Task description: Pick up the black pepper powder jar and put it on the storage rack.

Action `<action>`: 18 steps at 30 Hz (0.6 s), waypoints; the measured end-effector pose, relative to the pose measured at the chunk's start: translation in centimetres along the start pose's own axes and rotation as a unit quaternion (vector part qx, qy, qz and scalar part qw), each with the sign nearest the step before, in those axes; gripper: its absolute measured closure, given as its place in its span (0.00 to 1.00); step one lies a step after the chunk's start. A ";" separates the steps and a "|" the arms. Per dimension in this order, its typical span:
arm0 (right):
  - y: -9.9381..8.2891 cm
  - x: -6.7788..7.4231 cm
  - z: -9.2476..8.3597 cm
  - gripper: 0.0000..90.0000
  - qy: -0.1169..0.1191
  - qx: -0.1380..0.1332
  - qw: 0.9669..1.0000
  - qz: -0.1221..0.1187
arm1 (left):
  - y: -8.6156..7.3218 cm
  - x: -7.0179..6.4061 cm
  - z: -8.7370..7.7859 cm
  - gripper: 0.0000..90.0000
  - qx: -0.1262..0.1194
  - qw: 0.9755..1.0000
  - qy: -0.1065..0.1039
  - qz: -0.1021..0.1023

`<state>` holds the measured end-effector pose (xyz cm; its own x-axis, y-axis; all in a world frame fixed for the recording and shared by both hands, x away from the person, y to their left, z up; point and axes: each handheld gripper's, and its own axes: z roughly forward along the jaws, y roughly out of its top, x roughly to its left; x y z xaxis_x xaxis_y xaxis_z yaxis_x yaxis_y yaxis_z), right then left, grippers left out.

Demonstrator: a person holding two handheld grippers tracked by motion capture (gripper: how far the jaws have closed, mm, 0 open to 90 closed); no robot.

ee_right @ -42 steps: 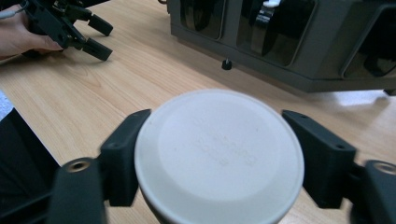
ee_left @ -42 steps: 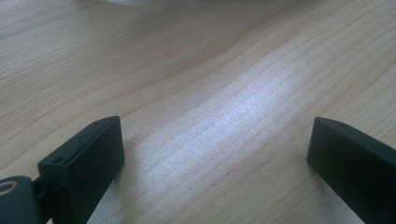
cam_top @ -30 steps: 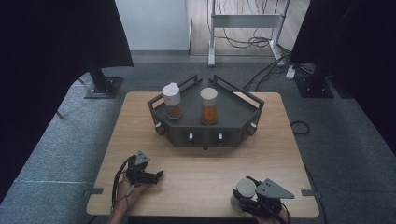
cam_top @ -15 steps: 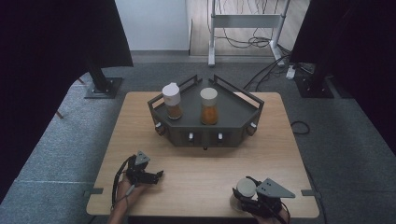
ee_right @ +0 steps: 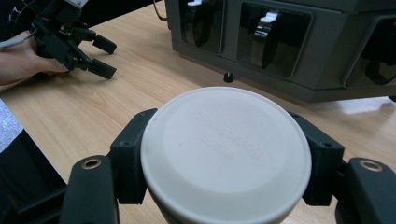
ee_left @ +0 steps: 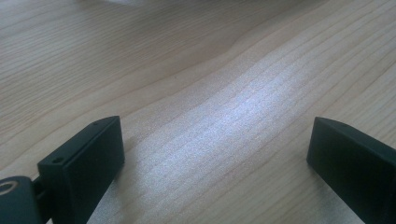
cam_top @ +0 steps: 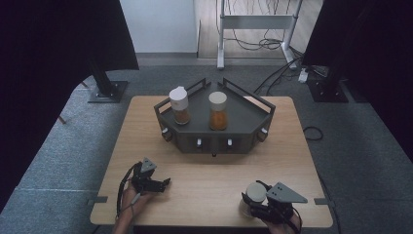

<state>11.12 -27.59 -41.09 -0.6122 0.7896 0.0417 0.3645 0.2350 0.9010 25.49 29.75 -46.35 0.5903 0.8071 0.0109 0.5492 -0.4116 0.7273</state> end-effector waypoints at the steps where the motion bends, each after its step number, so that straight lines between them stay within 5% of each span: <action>1: 0.2 0.0 0.0 0.37 0.000 0.000 1.000 -0.001 | 0.0 0.0 0.0 0.04 0.000 1.000 0.000 0.000; 18: 3.4 -1.5 0.6 0.37 -0.003 0.001 1.000 -0.005 | 0.0 0.0 0.0 0.04 0.000 1.000 0.000 0.000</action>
<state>13.66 -27.61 -38.32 -0.6121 0.7901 0.0309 0.3595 0.2433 0.9009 25.50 29.75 -46.34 0.5905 0.8070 0.0108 0.5495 -0.4119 0.7269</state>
